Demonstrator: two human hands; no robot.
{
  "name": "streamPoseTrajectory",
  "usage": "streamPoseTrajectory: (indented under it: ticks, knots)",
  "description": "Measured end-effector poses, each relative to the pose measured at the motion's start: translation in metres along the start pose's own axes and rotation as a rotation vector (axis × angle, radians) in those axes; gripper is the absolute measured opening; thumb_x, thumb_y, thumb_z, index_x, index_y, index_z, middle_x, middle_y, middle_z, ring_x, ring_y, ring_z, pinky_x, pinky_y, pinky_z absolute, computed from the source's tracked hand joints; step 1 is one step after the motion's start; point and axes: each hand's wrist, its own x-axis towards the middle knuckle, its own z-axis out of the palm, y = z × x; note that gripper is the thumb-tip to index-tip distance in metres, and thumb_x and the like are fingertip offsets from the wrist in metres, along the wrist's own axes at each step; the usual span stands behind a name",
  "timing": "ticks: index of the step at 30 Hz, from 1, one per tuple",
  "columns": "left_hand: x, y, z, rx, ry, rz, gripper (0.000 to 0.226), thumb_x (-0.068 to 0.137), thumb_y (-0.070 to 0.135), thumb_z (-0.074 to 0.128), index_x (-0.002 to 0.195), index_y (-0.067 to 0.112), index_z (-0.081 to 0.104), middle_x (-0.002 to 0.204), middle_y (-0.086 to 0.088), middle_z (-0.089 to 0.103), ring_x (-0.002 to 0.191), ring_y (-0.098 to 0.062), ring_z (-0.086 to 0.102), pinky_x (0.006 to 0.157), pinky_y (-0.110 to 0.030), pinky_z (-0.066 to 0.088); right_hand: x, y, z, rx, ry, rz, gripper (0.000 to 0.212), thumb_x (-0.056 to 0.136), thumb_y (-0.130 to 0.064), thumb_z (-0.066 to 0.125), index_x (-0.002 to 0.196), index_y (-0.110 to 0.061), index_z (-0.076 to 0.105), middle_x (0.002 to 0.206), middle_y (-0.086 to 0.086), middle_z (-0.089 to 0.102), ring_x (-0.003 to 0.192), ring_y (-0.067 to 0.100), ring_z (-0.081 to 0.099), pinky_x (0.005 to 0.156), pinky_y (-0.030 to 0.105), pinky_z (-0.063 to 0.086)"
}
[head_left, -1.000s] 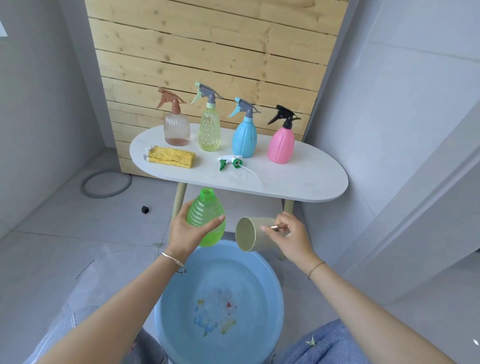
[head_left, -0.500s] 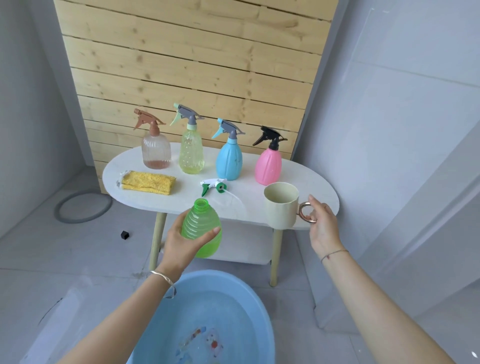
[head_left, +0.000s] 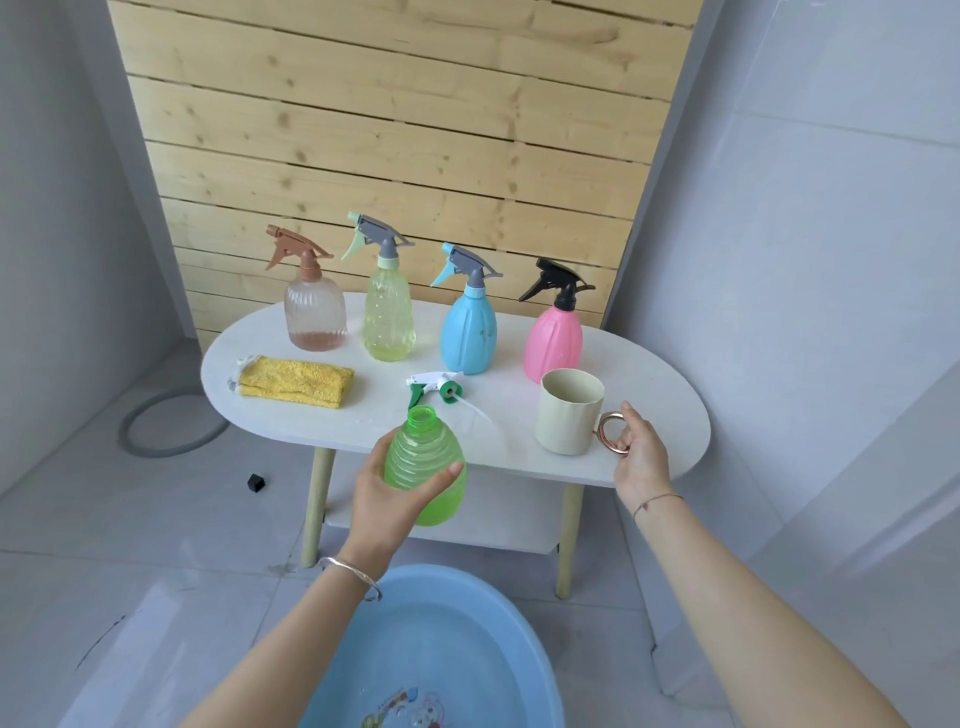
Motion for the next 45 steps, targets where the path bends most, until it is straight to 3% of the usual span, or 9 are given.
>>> streamPoseTrajectory:
  ticks: [8,13,17,23,28,33,38,41,45]
  knots:
    - [0.001,-0.003,0.007,0.031,-0.016,0.012,0.059,0.065,0.023,0.088,0.117,0.023,0.062,0.104,0.009,0.069,0.09,0.003,0.064,0.073,-0.01,0.048,0.009,-0.001,-0.016,-0.337,-0.053,-0.054,0.034,0.088,-0.039,0.063,0.069,-0.015,0.048,0.074,0.0,0.046,0.071,0.016,0.042,0.062,0.022,0.032]
    - [0.001,-0.002,0.002,0.032,-0.002,0.005,0.059,0.065,0.023,0.089,0.117,0.025,0.061,0.105,0.009,0.069,0.094,-0.001,0.064,0.074,-0.01,0.047,-0.015,-0.015,-0.001,-0.429,0.006,-0.498,0.04,0.082,-0.031,0.072,0.11,-0.013,0.05,0.114,-0.004,0.048,0.109,0.018,0.045,0.09,0.024,0.037]
    - [0.007,0.001,-0.006,0.008,0.03,-0.001,0.061,0.065,0.025,0.088,0.119,0.025,0.06,0.105,0.009,0.068,0.097,-0.002,0.063,0.068,-0.004,0.046,-0.055,-0.025,0.041,-0.473,-0.209,-0.84,0.029,0.08,-0.016,0.073,0.101,-0.017,0.053,0.103,-0.007,0.053,0.09,0.006,0.048,0.08,0.011,0.037]
    - [0.017,0.006,-0.026,0.011,0.077,0.011,0.076,0.049,0.049,0.09,0.117,0.03,0.062,0.105,0.011,0.07,0.098,-0.004,0.065,0.084,-0.023,0.05,-0.056,0.014,0.103,-0.859,-0.571,-0.56,0.024,0.086,-0.023,0.067,0.108,-0.016,0.059,0.109,-0.005,0.06,0.098,0.013,0.053,0.086,0.023,0.041]
    - [0.022,0.01,-0.041,-0.01,0.073,0.022,0.067,0.057,0.037,0.091,0.116,0.03,0.062,0.101,0.013,0.071,0.095,0.0,0.066,0.083,-0.021,0.049,-0.032,0.041,0.136,-1.17,-0.562,-0.34,0.057,0.088,-0.043,0.061,0.133,-0.01,0.049,0.139,0.004,0.051,0.128,0.022,0.046,0.104,0.034,0.038]
    - [0.031,0.007,-0.052,-0.014,0.105,0.002,0.083,0.044,0.057,0.086,0.119,0.031,0.061,0.107,0.012,0.07,0.101,-0.005,0.065,0.09,-0.03,0.052,-0.02,0.058,0.162,-1.367,-0.419,-0.415,0.058,0.083,-0.057,0.058,0.126,-0.019,0.058,0.127,0.006,0.057,0.119,0.026,0.051,0.095,0.035,0.044]
    - [0.037,0.007,-0.056,-0.027,0.115,0.007,0.079,0.047,0.053,0.089,0.118,0.029,0.062,0.106,0.011,0.07,0.101,-0.006,0.065,0.092,-0.032,0.053,-0.021,0.072,0.175,-1.451,-0.35,-0.526,0.044,0.087,-0.052,0.056,0.12,-0.024,0.062,0.119,0.007,0.057,0.114,0.026,0.05,0.089,0.033,0.038]
    - [0.037,0.007,-0.056,-0.039,0.125,0.009,0.072,0.055,0.041,0.092,0.119,0.028,0.062,0.107,0.01,0.07,0.102,-0.005,0.064,0.093,-0.031,0.052,-0.021,0.077,0.176,-1.368,-0.328,-0.527,0.03,0.087,-0.045,0.058,0.103,-0.021,0.067,0.101,0.007,0.063,0.102,0.029,0.056,0.077,0.032,0.038]
    - [0.037,0.006,-0.053,-0.026,0.137,0.011,0.083,0.049,0.05,0.091,0.122,0.029,0.06,0.109,0.011,0.069,0.105,-0.005,0.063,0.095,-0.032,0.051,-0.035,0.051,0.183,-0.783,-0.366,-0.37,0.019,0.085,-0.03,0.066,0.09,-0.012,0.067,0.079,0.001,0.059,0.079,0.02,0.053,0.065,0.027,0.039]
